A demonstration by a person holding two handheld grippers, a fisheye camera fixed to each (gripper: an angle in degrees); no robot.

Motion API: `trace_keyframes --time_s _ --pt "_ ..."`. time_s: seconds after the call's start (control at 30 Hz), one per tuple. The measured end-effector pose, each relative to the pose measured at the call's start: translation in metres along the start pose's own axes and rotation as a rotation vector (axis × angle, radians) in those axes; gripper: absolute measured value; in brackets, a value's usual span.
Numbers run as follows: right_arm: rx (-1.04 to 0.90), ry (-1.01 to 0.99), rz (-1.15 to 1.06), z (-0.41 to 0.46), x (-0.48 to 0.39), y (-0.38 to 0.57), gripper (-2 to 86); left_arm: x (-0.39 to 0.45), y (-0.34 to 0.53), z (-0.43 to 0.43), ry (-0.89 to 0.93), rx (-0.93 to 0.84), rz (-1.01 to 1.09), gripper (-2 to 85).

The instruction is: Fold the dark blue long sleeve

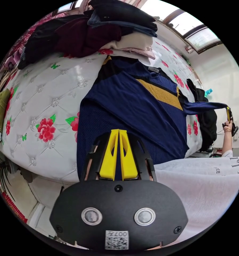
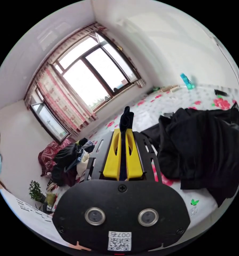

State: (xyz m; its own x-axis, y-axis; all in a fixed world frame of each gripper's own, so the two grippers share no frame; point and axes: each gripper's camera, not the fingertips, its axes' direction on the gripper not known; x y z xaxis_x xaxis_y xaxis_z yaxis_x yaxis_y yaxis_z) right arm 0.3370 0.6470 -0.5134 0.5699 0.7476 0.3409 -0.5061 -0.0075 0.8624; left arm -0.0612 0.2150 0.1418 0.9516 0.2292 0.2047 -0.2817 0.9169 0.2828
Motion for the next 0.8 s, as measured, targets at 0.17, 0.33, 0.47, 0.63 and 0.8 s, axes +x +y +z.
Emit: trace_keyframes --time_s 0.17,0.33,0.47,0.63,0.8 --pt "-0.082 0.027 0.132 0.013 -0.013 0.016 0.0 -0.017 0.041 -0.024 0.05 0.066 -0.049 -1.0" --pt "-0.184 -0.143 -0.018 0.033 -0.118 0.031 0.0 -0.041 0.092 -0.058 0.065 0.134 -0.101 -1.0" --pt "-0.291 -0.412 -0.377 0.034 -0.305 0.071 0.1 -0.054 0.125 -0.079 0.091 0.179 -0.122 -1.0" --pt "-0.412 -0.718 -0.664 0.018 -0.49 0.203 0.6 -0.068 0.156 -0.092 0.126 0.195 -0.146 -0.9" --pt "-0.63 -0.791 -0.904 0.042 -0.607 0.435 2.2 -0.087 0.183 -0.095 0.144 0.184 -0.168 -0.9"
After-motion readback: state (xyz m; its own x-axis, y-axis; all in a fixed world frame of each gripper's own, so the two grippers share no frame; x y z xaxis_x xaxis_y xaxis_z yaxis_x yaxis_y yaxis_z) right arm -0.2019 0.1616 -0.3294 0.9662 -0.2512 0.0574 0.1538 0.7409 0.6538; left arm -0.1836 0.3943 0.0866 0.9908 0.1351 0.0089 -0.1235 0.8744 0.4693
